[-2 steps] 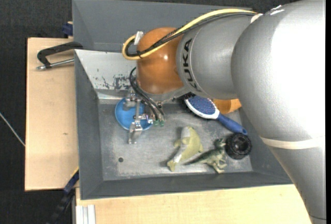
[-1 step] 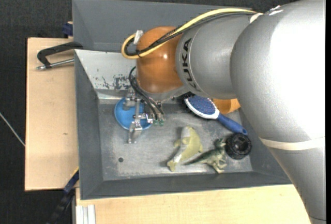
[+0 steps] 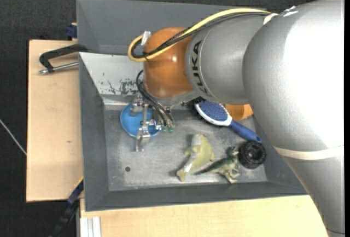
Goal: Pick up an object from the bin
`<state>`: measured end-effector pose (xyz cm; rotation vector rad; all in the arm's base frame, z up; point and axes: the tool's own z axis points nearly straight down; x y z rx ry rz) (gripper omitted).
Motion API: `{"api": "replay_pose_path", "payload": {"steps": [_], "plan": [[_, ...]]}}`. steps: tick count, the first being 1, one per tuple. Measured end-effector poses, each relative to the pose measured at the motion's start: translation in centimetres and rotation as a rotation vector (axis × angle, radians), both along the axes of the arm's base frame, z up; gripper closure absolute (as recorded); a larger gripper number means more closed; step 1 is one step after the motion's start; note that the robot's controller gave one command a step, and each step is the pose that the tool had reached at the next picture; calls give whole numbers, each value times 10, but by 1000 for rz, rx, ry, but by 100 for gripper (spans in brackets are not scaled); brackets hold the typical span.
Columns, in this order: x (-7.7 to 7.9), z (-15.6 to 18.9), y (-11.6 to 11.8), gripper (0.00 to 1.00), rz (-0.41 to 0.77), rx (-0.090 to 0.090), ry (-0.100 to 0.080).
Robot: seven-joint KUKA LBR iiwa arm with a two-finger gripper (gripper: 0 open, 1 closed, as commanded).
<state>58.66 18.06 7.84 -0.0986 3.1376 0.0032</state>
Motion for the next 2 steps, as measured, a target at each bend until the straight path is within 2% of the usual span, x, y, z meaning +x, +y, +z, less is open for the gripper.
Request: {"api": "replay_pose_path", "payload": {"steps": [1, 2], "plan": [[1, 1, 1, 0, 0, 0, 0], [3, 8, 3, 100, 1, 4, -5]]}}
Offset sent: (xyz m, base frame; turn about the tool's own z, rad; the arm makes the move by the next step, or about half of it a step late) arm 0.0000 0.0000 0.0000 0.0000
